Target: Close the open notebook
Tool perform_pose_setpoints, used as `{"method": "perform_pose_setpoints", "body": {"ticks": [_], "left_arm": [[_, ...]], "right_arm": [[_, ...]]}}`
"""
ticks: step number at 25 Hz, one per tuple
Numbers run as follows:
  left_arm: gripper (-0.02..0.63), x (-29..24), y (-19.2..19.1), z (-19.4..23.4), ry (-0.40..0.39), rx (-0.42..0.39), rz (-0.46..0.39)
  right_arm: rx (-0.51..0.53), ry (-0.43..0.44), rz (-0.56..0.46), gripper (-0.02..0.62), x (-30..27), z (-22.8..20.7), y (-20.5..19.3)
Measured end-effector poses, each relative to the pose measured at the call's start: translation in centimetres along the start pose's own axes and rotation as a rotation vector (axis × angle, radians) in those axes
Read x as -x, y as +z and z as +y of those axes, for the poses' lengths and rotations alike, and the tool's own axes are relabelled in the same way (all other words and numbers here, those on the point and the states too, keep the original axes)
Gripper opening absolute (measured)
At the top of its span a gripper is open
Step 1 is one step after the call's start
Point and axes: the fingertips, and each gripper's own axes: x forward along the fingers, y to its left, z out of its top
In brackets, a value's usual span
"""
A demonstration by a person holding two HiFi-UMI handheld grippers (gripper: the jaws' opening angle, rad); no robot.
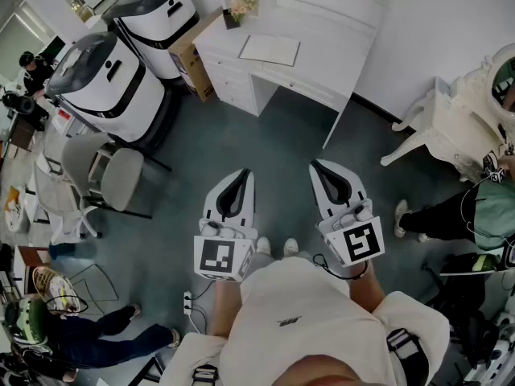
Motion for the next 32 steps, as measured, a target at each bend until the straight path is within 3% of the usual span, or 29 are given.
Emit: {"method": "perform_pose_setpoints", "body": {"ticks": [5, 15, 32], "left_arm": [[0.000, -0.6, -0.6, -0.7, 0.023, -0.013, 0.011], [0.000, -3.0, -1.1, 1.3, 0.044, -0.004, 0.020], [0.000, -14.3, -1.8, 11.0, 0.021, 0.000, 0.046]], "right_arm": [[0.019, -0.034, 0.013, -0.005, 0.2, -1.4, -1.7], [-0.016, 0.024, 0.034, -0.005, -3.2, -1.5, -2.6], [0.014, 0.024, 0.066, -0.005, -16.7, -6.5, -4.7]]}}
